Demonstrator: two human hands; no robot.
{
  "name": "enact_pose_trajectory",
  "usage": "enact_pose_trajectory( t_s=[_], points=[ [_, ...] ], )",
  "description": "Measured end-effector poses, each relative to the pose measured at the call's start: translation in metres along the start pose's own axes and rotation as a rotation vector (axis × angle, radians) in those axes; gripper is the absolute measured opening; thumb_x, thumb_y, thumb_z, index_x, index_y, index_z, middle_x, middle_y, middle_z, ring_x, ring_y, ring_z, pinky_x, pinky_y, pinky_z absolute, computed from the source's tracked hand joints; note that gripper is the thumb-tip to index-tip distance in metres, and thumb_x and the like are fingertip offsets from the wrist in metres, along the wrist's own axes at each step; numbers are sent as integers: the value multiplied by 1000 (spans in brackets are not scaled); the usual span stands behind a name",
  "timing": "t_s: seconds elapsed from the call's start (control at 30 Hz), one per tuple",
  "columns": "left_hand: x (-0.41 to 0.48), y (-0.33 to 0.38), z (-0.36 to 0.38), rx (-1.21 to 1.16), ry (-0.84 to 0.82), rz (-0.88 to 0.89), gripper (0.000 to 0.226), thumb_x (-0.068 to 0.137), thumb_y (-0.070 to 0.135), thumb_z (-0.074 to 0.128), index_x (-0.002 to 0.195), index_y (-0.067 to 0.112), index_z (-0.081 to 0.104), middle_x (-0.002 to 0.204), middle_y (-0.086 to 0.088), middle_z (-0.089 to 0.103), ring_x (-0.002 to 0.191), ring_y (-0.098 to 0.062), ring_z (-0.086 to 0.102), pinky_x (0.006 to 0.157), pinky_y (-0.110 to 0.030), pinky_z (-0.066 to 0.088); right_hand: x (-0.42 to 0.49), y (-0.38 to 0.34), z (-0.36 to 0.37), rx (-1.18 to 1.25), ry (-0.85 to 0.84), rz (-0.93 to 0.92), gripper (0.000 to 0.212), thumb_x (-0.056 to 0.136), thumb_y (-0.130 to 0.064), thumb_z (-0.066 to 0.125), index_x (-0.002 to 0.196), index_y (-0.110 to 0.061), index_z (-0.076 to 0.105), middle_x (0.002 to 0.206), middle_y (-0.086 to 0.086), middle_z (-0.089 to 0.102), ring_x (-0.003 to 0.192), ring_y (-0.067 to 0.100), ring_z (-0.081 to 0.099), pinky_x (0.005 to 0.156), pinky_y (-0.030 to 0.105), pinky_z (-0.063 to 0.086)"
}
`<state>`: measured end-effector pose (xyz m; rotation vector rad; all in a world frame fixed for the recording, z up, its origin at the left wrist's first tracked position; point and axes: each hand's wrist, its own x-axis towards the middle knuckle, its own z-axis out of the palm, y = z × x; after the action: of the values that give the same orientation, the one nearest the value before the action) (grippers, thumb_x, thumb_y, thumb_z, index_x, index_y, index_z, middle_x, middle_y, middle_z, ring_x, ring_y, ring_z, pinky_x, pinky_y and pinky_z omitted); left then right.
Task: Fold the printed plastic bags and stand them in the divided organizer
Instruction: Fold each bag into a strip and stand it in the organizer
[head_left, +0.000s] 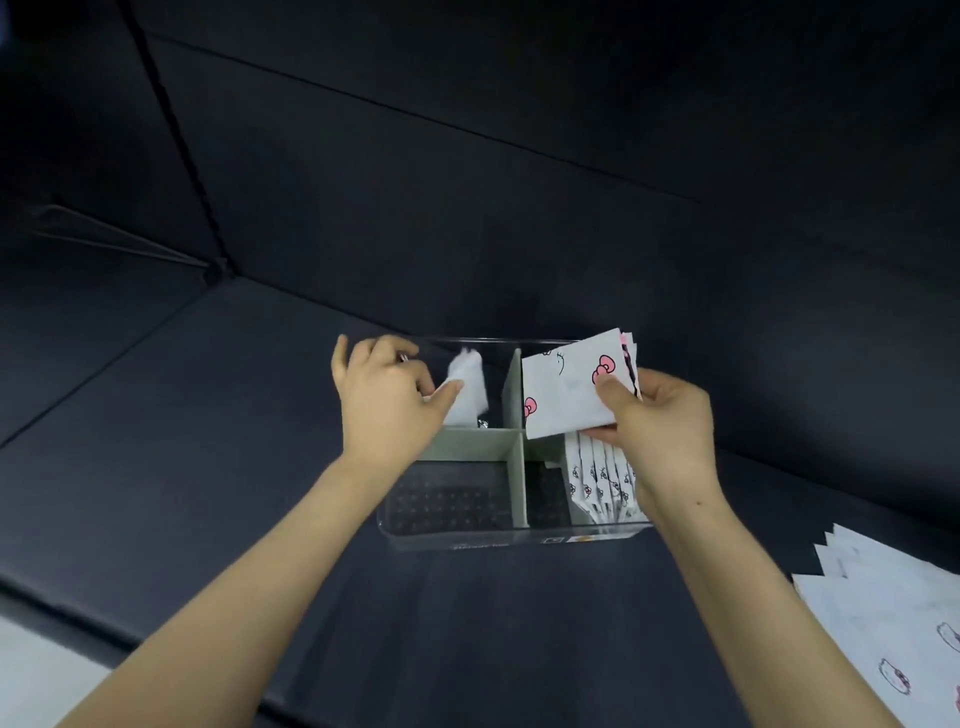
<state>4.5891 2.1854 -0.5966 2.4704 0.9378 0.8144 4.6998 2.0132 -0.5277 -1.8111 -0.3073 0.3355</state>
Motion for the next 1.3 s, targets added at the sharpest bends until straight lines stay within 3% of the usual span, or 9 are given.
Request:
enact_pose_trajectory(
  t_s=[0.07, 0.17, 0.27, 0.5, 0.67, 0.87, 1.1, 1.17, 1.3],
  points=[
    [-4, -2, 2, -39, 85, -52, 33, 68, 36, 70, 47, 13, 60, 92, -9, 68, 90, -30, 63, 106, -60, 27, -3, 1, 11, -71, 56, -82, 34, 86, -26, 61, 79, 7, 61, 84, 27, 66, 85, 50, 60, 69, 62, 52],
    [-9, -4, 5, -43, 173, -113, 33, 68, 33, 70, 45, 14, 55, 93, -8, 65, 89, -30, 61, 106, -60, 28, -4, 0, 30, -187, 96, -231, 42, 89, -22, 58, 61, 6, 43, 53, 15, 49, 49, 30, 45, 52, 34, 42],
    [-9, -3, 7, -63, 209, -185, 30, 67, 29, 69, 47, 14, 53, 94, -9, 64, 86, -31, 59, 100, -60, 35, -4, -5, 56, -420, 80, -337, 47, 93, -14, 53, 53, -18, 29, 48, -5, 31, 46, 10, 25, 47, 26, 21],
    [-9, -3, 1, -247, 201, -358, 26, 78, 14, 72, 101, 10, 61, 89, -3, 59, 83, -22, 53, 73, -30, 42, 12, 7, 106, -769, -159, -379, 29, 98, -22, 45, 72, -10, 51, 70, 8, 55, 70, 24, 52, 62, 27, 33],
    [-9, -9, -11, -443, 85, -490, 29, 83, 18, 69, 111, 15, 62, 72, 10, 58, 66, -5, 54, 59, -16, 39, 6, 10, 126, -928, -280, -367, 39, 103, -29, 33, 103, -4, 63, 104, 14, 66, 98, 30, 60, 73, 31, 39],
    [-6, -16, -22, -499, -18, -508, 33, 78, 30, 77, 107, 19, 65, 71, 11, 66, 67, -5, 60, 67, -27, 47, 10, 7, 135, -962, -482, -182, 50, 105, -36, 23, 110, -4, 60, 116, 16, 63, 111, 32, 55, 82, 33, 39],
    [-7, -26, -27, -674, -109, -534, 22, 77, 20, 79, 87, 33, 63, 76, 5, 70, 78, -18, 66, 86, -44, 52, 4, 15, 122, -419, -725, 47, 41, 104, -36, 29, 138, -23, 47, 127, -15, 49, 124, 7, 38, 106, 23, 26],
    [-8, -29, -27, -646, -105, -510, 22, 79, 20, 77, 94, 30, 64, 80, 7, 66, 75, -14, 59, 83, -41, 52, 2, 21, 122, -529, -756, -16, 47, 103, -39, 30, 148, -29, 32, 150, -9, 37, 141, 14, 29, 116, 31, 19],
    [-10, -34, -25, -614, -77, -477, 29, 83, 19, 72, 109, 28, 64, 94, 9, 58, 92, -14, 57, 88, -34, 49, -2, 18, 121, -712, -714, -130, 49, 102, -41, 31, 150, -30, 28, 150, -4, 40, 139, 20, 33, 116, 37, 21]
  ],
)
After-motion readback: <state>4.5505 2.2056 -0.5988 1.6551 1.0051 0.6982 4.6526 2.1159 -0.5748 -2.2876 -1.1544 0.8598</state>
